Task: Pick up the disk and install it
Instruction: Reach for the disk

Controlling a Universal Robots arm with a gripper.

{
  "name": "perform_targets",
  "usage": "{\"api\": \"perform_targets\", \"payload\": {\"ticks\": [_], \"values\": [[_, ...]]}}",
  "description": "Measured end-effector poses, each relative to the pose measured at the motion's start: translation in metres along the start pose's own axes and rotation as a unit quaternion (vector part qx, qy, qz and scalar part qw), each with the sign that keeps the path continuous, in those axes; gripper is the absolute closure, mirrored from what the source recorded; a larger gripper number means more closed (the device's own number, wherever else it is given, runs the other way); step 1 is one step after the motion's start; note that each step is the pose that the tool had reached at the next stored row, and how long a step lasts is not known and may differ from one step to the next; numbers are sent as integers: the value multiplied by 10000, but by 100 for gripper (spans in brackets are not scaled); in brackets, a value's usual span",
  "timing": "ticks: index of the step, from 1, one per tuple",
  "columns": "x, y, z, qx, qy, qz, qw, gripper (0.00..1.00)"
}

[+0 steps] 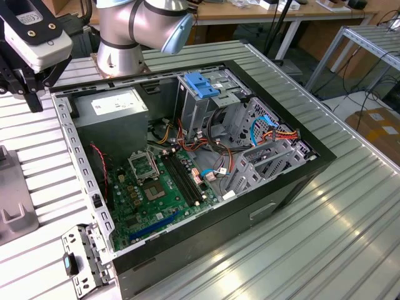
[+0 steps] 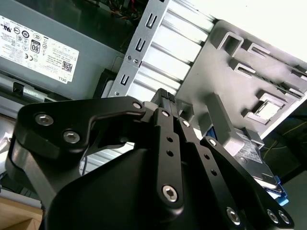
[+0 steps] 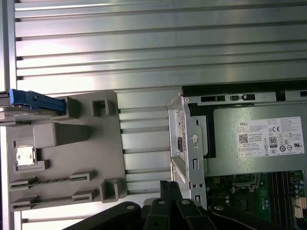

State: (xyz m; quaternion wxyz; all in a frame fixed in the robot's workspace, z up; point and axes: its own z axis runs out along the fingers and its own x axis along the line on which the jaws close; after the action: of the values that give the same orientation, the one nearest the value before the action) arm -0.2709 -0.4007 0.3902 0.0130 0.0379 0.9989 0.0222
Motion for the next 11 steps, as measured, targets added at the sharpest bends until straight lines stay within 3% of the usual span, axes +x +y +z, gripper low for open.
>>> {"api": "perform_targets", "payload": {"ticks": [11], "values": [[34, -3, 1, 0, 0, 0, 10000, 90]]}}
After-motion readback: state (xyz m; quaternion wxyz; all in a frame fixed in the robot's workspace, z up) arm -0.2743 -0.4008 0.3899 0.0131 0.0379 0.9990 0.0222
